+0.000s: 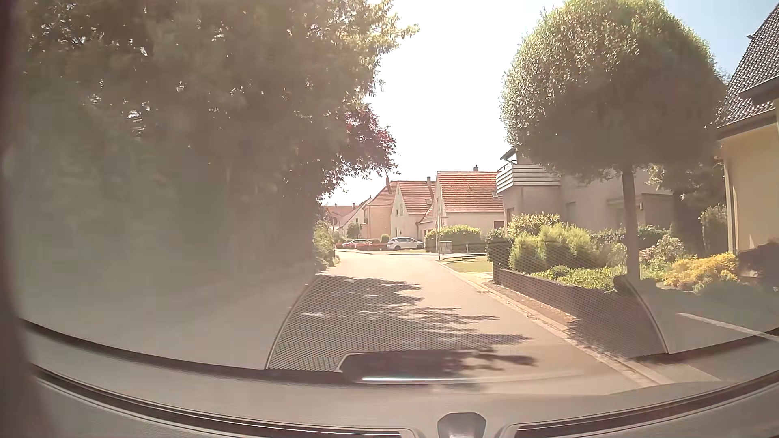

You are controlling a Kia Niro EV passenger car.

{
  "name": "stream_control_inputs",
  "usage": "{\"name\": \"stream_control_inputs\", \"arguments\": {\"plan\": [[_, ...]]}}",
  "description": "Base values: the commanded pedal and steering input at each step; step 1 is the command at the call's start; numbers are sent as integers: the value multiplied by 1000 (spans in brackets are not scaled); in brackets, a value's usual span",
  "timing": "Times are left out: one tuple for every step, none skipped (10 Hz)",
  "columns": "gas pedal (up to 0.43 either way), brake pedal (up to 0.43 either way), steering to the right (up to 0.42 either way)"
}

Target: Follow the waypoints while adhering to traffic rules and regulations

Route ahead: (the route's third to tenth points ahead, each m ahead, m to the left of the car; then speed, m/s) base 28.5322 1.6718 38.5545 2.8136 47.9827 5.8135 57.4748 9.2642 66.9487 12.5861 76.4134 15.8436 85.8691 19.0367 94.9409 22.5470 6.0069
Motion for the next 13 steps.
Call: {"name": "stream_control_inputs", "arguments": {"plan": [[87,6,5],[87,6,-2],[87,6,-8],[87,6,-14],[87,6,-19],[87,6,-20],[87,6,-20],[87,6,-21],[87,6,-21],[87,6,-20],[87,6,-18],[87,6,-15],[87,6,-11]]}}
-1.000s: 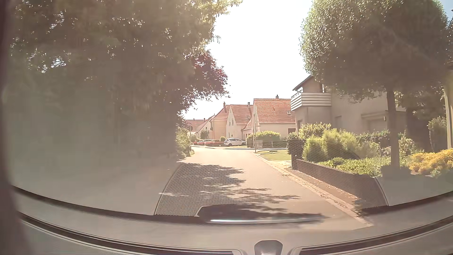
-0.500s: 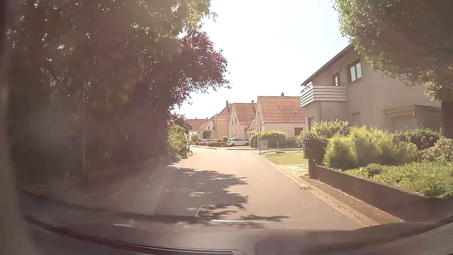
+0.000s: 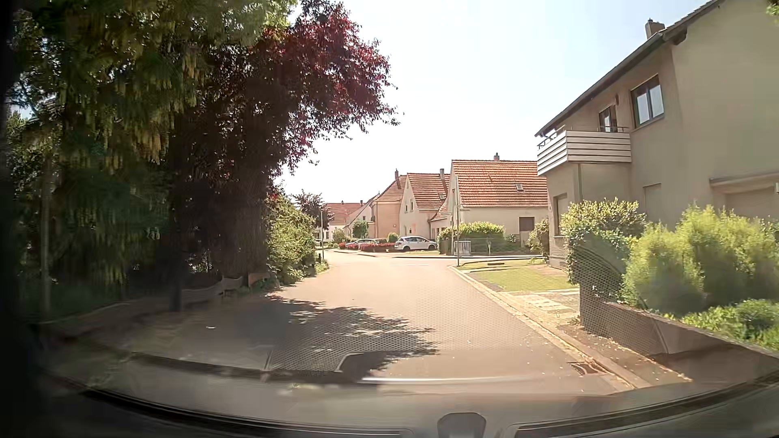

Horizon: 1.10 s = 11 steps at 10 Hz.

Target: Follow the waypoints while adhering to traffic rules and regulations

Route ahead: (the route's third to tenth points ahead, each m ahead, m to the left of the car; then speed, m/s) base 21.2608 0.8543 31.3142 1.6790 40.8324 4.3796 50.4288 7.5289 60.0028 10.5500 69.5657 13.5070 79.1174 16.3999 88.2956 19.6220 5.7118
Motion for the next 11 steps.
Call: {"name": "stream_control_inputs", "arguments": {"plan": [[87,6,-9],[87,6,-7],[87,0,-6],[87,6,-6],[87,6,-6],[87,6,-6],[79,6,-6],[0,0,-6],[0,6,-6],[0,6,-6],[0,6,-6]]}}
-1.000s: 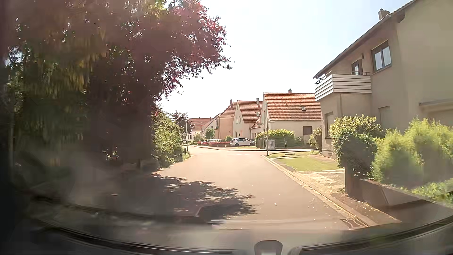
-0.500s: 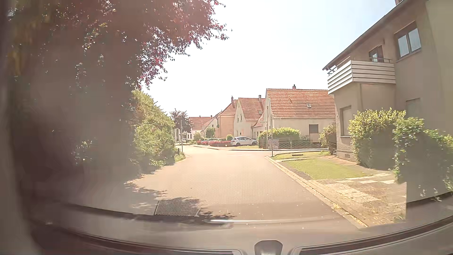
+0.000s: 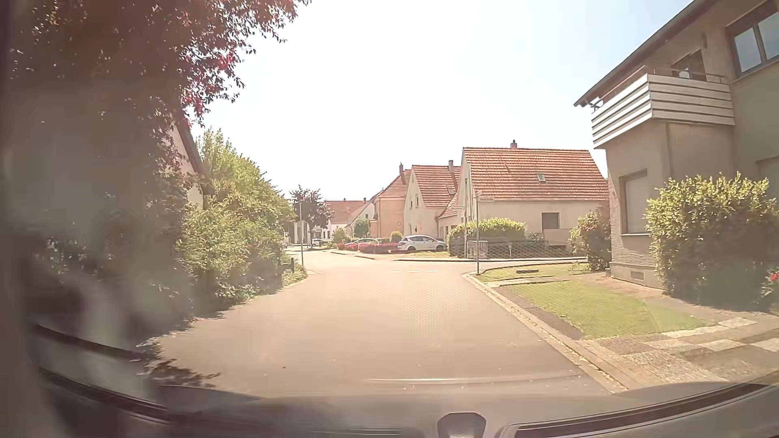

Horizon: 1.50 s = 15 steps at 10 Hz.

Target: Follow the waypoints while adhering to traffic rules and regulations

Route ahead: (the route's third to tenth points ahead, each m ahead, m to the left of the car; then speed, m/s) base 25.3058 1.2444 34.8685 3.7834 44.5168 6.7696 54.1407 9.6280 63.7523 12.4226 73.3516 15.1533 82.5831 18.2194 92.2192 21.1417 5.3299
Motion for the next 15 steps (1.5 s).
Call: {"name": "stream_control_inputs", "arguments": {"plan": [[0,6,-5],[0,6,-5],[0,6,-5],[0,6,-5],[0,6,-5],[0,6,-5],[0,6,-5],[0,6,-4],[0,6,-4],[0,6,-4],[0,6,-4],[0,6,-2],[0,6,-2],[0,6,-1],[0,6,0]]}}
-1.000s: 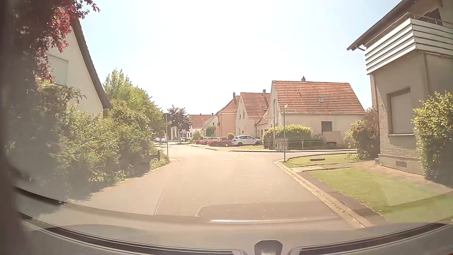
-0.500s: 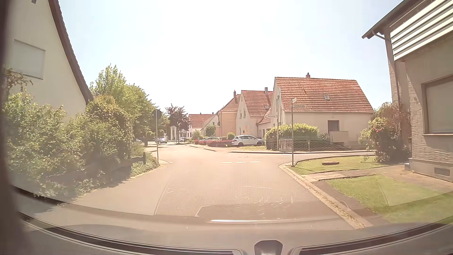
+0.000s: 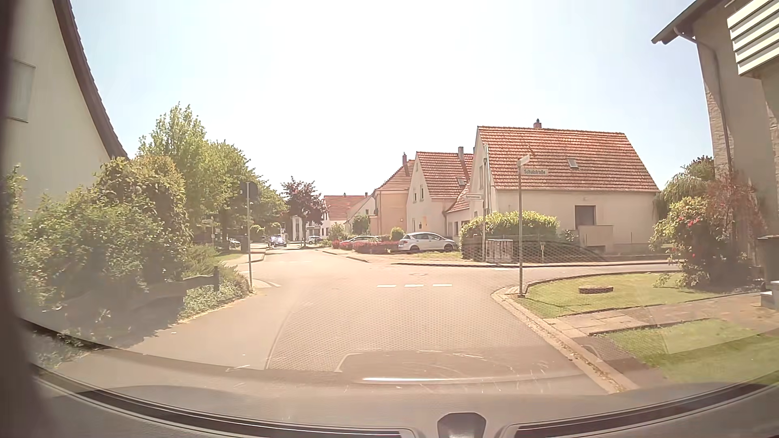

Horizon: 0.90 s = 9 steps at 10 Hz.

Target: Follow the waypoints while adhering to traffic rules and regulations

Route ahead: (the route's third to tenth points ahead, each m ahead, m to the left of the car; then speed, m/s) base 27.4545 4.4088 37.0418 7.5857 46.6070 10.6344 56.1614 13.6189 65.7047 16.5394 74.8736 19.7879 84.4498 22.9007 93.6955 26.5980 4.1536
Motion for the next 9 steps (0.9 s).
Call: {"name": "stream_control_inputs", "arguments": {"plan": [[0,6,0],[0,6,0],[0,6,0],[0,6,1],[0,6,0],[0,6,1],[0,6,1],[0,12,1],[0,12,1]]}}
